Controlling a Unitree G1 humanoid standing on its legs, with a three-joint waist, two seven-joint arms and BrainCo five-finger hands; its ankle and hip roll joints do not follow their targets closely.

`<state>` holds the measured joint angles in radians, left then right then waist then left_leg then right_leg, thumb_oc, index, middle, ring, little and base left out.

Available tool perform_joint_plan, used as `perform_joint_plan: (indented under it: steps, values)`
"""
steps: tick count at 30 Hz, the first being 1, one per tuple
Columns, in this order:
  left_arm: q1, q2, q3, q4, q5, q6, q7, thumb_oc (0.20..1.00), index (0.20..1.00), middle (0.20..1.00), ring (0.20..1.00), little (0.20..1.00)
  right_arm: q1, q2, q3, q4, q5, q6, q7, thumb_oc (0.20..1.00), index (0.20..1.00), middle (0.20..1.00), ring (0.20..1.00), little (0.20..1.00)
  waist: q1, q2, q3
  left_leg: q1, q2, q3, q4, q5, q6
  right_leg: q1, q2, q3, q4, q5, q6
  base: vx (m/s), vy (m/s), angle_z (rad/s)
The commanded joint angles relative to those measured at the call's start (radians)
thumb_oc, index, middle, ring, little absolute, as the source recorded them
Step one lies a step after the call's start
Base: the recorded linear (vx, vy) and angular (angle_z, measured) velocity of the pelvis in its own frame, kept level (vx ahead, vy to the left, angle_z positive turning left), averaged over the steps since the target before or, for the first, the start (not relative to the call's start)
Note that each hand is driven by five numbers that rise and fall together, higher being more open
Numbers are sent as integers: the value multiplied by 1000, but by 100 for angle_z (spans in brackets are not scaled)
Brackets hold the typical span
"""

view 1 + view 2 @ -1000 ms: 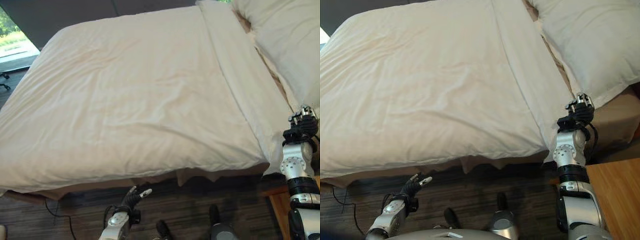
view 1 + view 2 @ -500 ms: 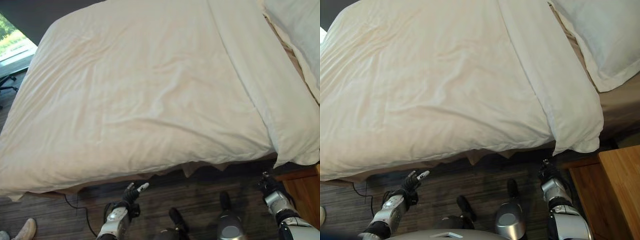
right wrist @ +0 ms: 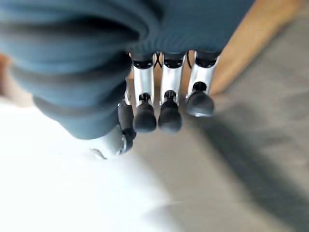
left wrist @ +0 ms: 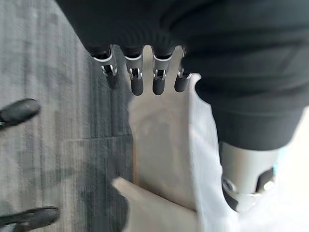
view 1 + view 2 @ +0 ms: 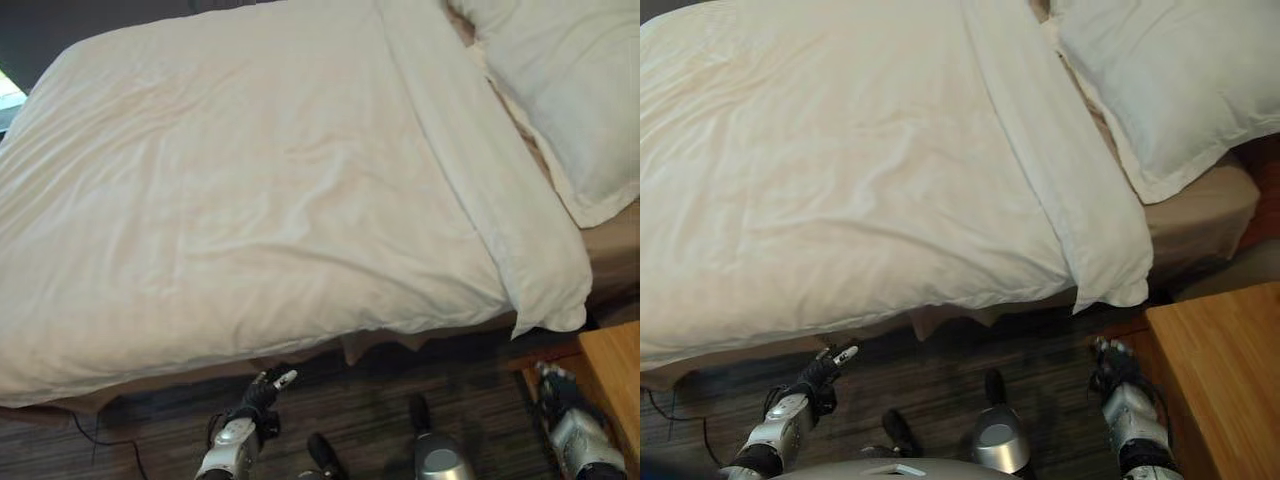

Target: Making the bed.

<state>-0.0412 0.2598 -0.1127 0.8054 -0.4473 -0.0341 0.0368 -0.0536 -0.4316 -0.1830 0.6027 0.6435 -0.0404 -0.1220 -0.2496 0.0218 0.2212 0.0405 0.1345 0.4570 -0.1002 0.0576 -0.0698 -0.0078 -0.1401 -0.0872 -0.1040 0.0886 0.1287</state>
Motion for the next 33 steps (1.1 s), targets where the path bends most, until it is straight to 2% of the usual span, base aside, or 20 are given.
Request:
perform_joint_plan:
  steps: [1,2,4,6,11,15,19,22,23,24,27,30,33]
  values:
    - [-39,21,39,-17,23,-39,24,1000,1000,1000,1000,1000,-168,30,-155,-162,383,-249,41,200,200,200,200,200,2,-17,-14,80,75,-23,13,-59,-82,-76,-64,18,28,-48,49,55,30,-8]
    - [-29,11,44,-30,1,-42,21,1000,1000,1000,1000,1000,-213,69,-183,-226,465,-304,54,200,200,200,200,200,6,-5,-10,84,74,-25,16,-62,-82,-75,-66,21,28,-52,46,66,16,-11]
    - [-17,-4,37,-46,-26,-52,9,1000,1000,1000,1000,1000,-301,93,-192,-309,545,-390,58,200,200,200,200,200,16,11,1,83,71,-29,20,-58,-84,-81,-71,28,30,-52,43,44,14,-7]
    - [-18,-8,21,-48,-30,-59,5,1000,1000,1000,1000,1000,-377,91,-170,-357,563,-431,46,200,200,200,200,200,21,25,12,77,69,-26,23,-52,-87,-93,-70,35,31,-49,42,2,6,2]
    - [-46,-2,-17,-60,-49,-76,14,1000,1000,1000,1000,1000,-577,42,-99,-376,554,-470,2,200,200,200,200,200,36,58,64,29,65,-21,27,-34,-94,-156,-66,60,32,-30,43,-61,-3,-3]
    - [-76,31,-30,-83,-89,-103,18,1000,1000,1000,1000,1000,-745,-47,-46,-286,555,-481,-37,200,200,200,200,200,58,80,107,-36,66,-13,28,-13,-101,-229,-53,78,29,-11,50,-105,-72,-10]
    - [-87,73,-44,-103,-121,-128,17,1000,1000,1000,1000,1000,-876,-134,28,-122,543,-441,-52,200,200,200,200,200,96,128,153,-118,69,10,22,12,-109,-327,-51,91,24,9,63,-76,-55,-13]
    - [-88,74,-34,-107,-136,-129,14,1000,1000,1000,1000,1000,-879,-147,55,-4,509,-376,-55,200,200,200,200,200,106,161,162,-159,75,15,16,20,-113,-374,-50,92,23,12,68,-37,-16,-15]
    - [-89,73,-35,-106,-136,-129,13,1000,1000,1000,1000,1000,-881,-149,55,2,511,-374,-51,200,200,200,200,200,107,164,157,-162,76,14,19,13,-114,-376,-50,90,25,5,70,0,0,0]
    - [-86,65,-31,-101,-135,-125,7,1000,1000,1000,1000,1000,-836,-128,38,67,504,-333,-37,200,200,200,200,200,106,179,164,-169,79,12,16,18,-116,-385,-49,91,26,5,71,26,1,-4]
    - [-82,46,-11,-107,-160,-121,-1,1000,1000,1000,1000,1000,-699,-47,-29,105,534,-306,0,200,200,200,200,200,99,191,154,-167,82,6,13,14,-117,-376,-46,78,25,1,69,31,-6,-1]
    - [-106,20,17,-81,-163,-115,5,1000,1000,1000,1000,1000,-518,67,-81,133,547,-269,35,200,200,200,200,200,75,179,130,-149,86,0,13,9,-119,-350,-43,62,27,-4,65,52,-5,7]
    - [-112,8,25,-49,-158,-100,4,1000,1000,1000,1000,1000,-410,117,-98,175,539,-222,52,200,200,200,200,200,57,157,100,-124,85,-4,13,-2,-117,-320,-40,50,28,-11,59,53,1,14]
